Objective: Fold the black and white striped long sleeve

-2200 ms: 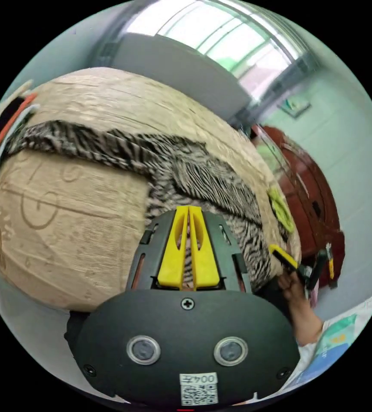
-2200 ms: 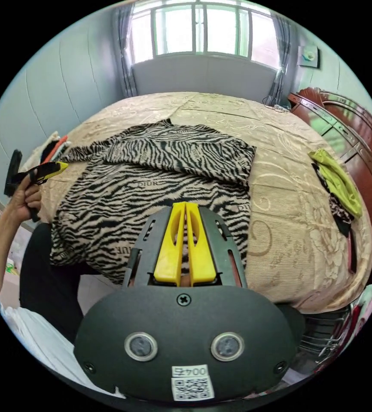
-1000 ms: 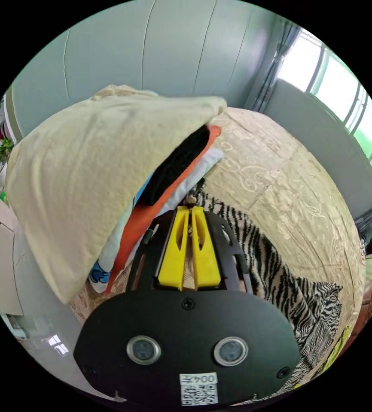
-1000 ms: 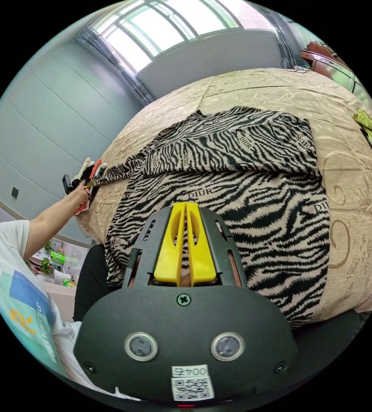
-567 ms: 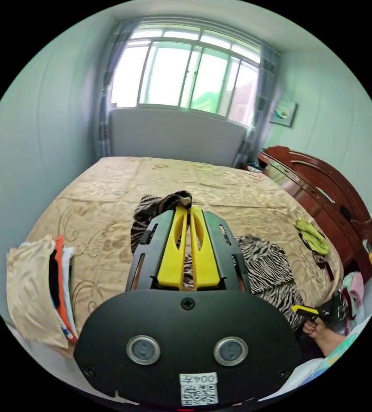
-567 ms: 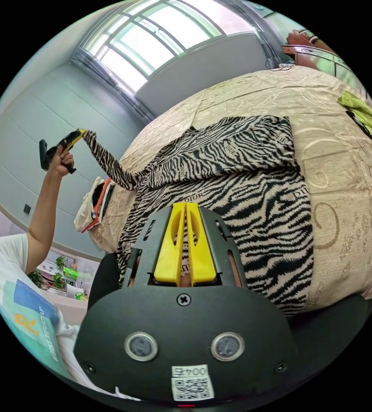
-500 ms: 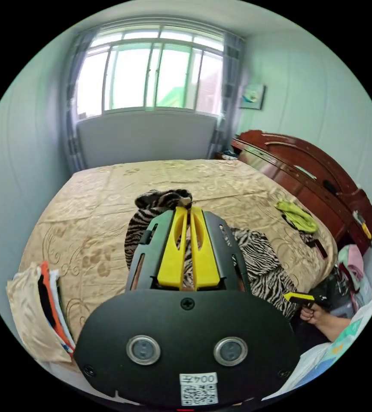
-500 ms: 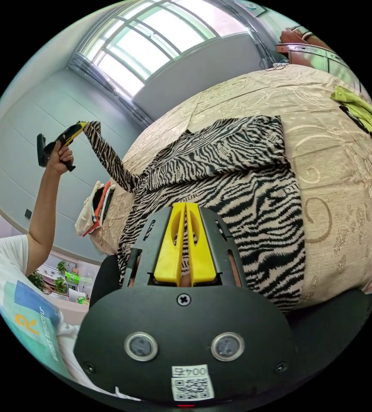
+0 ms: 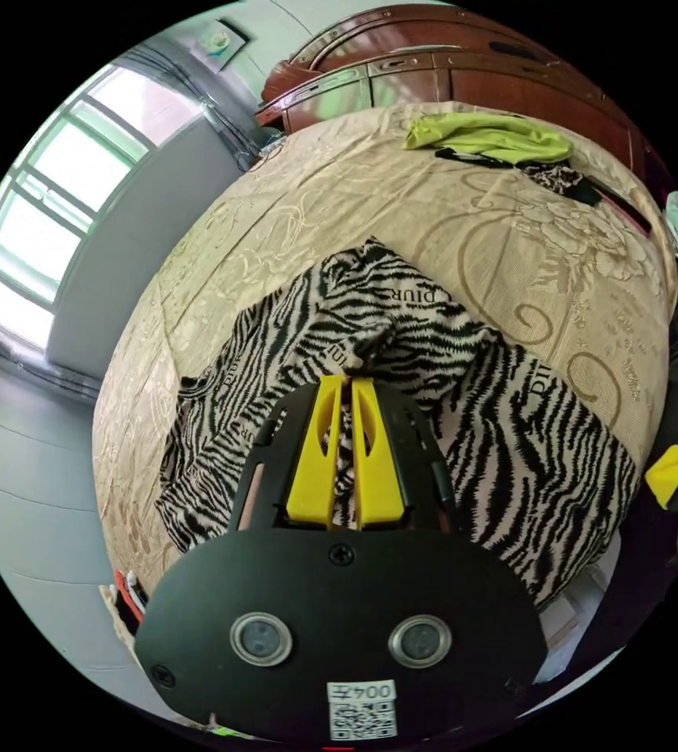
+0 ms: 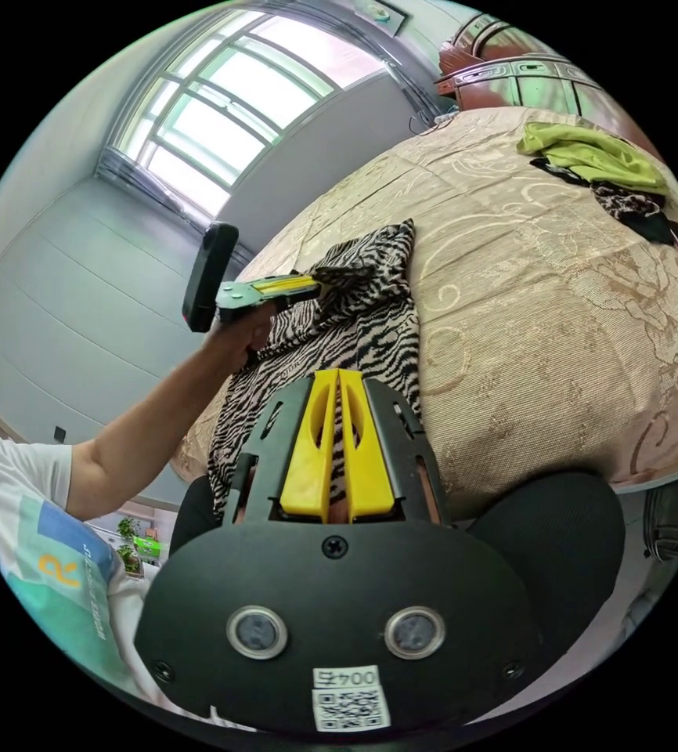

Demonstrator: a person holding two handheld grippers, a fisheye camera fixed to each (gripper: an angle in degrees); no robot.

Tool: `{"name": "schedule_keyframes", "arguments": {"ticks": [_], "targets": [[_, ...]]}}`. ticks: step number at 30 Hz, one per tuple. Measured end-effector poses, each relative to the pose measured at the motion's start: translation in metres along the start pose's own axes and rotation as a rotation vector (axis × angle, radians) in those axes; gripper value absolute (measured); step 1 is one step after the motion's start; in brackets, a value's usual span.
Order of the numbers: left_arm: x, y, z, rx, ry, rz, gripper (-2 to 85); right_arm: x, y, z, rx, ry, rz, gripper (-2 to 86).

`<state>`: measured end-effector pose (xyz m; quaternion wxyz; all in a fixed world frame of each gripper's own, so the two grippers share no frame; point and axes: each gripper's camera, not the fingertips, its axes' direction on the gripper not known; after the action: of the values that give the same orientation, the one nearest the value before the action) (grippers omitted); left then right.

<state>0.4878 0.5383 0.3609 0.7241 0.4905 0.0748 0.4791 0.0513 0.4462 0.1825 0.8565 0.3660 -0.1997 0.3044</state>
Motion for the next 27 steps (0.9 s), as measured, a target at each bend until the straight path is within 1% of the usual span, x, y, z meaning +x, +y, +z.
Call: {"name": "schedule_keyframes", "arguments": {"ticks": [6,7,9,10,11,12,13,14,15,17,18,19,20,21,23,26,27], "targets": [[-0.018,0.04,-0.042,0.155,-0.118,-0.019,3.5,-0.02,-0.03,0.024,0.001,-0.049,0.003,5.9],[-0.024,0.05,-0.047,0.167,-0.126,-0.013,4.3,-0.029,-0.038,0.031,-0.001,-0.049,0.0,6.3],[-0.037,0.063,-0.048,0.17,-0.073,-0.042,5.9,-0.043,-0.05,0.042,-0.003,-0.04,-0.005,6.4],[-0.049,0.067,-0.041,0.147,0.03,-0.081,8.7,-0.052,-0.058,0.049,-0.003,-0.034,0.003,6.2],[-0.066,0.066,-0.027,0.092,0.223,-0.157,12.3,-0.055,-0.062,0.053,-0.002,-0.032,0.011,6.2],[-0.073,0.063,-0.019,0.058,0.335,-0.189,14.4,-0.062,-0.07,0.059,-0.001,-0.032,0.031,5.9],[-0.085,0.06,-0.006,0.028,0.528,-0.25,16.9,-0.068,-0.079,0.064,0.001,-0.031,0.056,5.5],[-0.097,0.062,-0.003,0.064,0.628,-0.305,17.6,-0.071,-0.083,0.066,0.005,-0.029,0.068,5.4],[-0.102,0.065,-0.005,0.094,0.643,-0.315,17.5,-0.079,-0.092,0.067,0.02,-0.023,0.083,5.1],[-0.126,0.092,-0.019,0.226,0.62,-0.348,16.7,-0.092,-0.106,0.068,0.028,0.0,0.074,4.7],[-0.135,0.103,-0.02,0.247,0.613,-0.369,16.3,-0.103,-0.116,0.071,0.019,0.027,0.047,4.5],[-0.159,0.135,-0.018,0.298,0.617,-0.433,14.8,-0.114,-0.128,0.077,-0.004,0.047,0.019,4.3],[-0.189,0.177,-0.013,0.372,0.62,-0.536,13.1,-0.121,-0.135,0.081,-0.019,0.052,0.002,4.2],[-0.205,0.201,-0.01,0.414,0.607,-0.598,12.2,-0.134,-0.151,0.091,-0.044,0.05,-0.038,4.3],[-0.262,0.303,0.003,0.542,0.513,-0.884,9.1,-0.161,-0.18,0.114,-0.093,0.023,-0.094,4.7],[-0.296,0.395,0.015,0.609,0.391,-1.13,8.0,-0.227,-0.24,0.172,-0.186,-0.017,-0.255,6.5],[-0.298,0.403,0.017,0.609,0.373,-1.14,7.9,-0.259,-0.264,0.201,-0.22,-0.005,-0.321,7.0]]}}
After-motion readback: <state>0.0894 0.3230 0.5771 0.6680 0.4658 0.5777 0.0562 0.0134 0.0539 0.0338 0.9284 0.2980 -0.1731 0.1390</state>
